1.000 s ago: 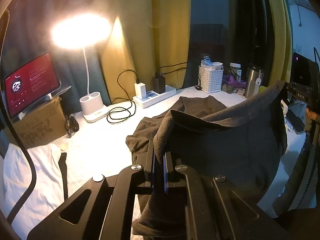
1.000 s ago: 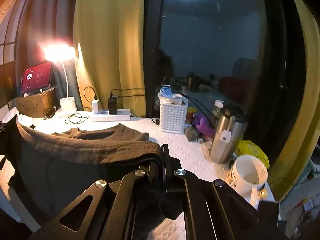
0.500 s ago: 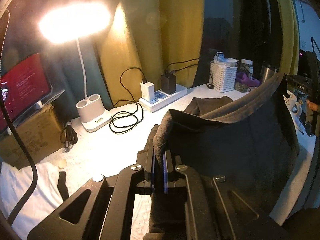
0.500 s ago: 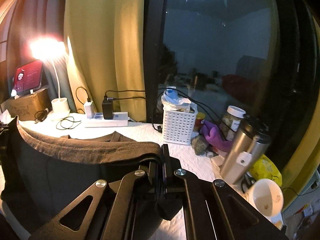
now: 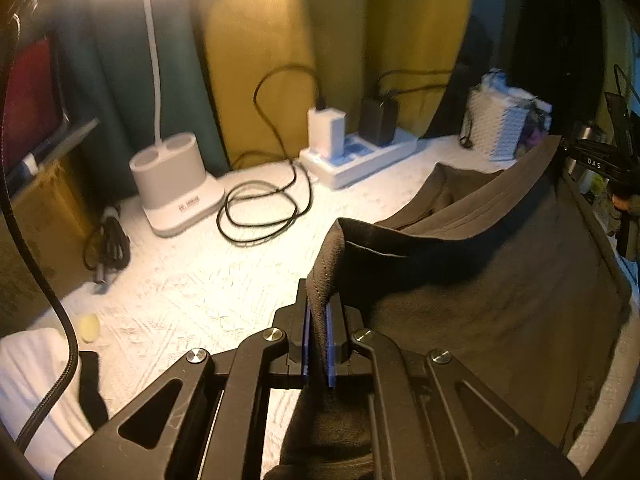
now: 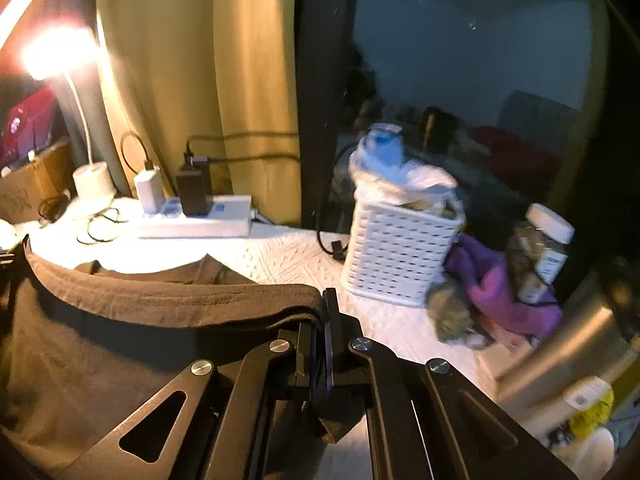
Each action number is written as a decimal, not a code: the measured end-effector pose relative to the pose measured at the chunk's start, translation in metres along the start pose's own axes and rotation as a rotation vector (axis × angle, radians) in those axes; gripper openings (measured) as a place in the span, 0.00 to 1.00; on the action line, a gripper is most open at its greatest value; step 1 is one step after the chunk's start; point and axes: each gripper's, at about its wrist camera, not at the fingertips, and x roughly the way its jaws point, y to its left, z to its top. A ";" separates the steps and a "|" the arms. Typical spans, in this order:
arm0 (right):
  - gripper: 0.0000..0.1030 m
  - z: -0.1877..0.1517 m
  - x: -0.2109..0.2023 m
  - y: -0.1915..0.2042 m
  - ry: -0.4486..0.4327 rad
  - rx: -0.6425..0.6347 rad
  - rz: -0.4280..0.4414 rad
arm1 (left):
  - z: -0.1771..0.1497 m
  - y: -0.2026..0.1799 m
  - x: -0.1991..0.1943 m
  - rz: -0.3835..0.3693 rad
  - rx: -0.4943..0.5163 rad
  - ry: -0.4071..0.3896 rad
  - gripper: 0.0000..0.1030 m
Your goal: Fold small clothes
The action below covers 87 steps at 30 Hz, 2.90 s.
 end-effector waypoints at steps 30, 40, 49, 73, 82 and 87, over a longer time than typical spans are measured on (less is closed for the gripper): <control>0.53 -0.012 0.059 -0.014 0.167 -0.045 -0.091 | -0.010 0.080 0.008 0.125 -0.227 0.020 0.72; 0.53 -0.020 0.013 -0.022 0.132 -0.022 -0.100 | 0.000 0.091 -0.018 0.194 -0.219 -0.055 0.79; 0.53 -0.022 0.013 0.044 0.164 0.013 0.180 | -0.015 0.036 -0.021 0.031 -0.150 0.002 0.80; 0.53 0.040 0.136 0.050 0.280 -0.105 0.204 | 0.048 -0.001 0.115 -0.001 -0.053 0.170 0.80; 0.53 0.025 0.071 0.026 0.211 -0.118 0.112 | 0.041 0.019 0.070 0.020 -0.119 0.093 0.80; 0.53 -0.009 0.018 0.012 0.202 -0.074 0.053 | 0.021 0.018 0.026 0.010 -0.144 0.028 0.80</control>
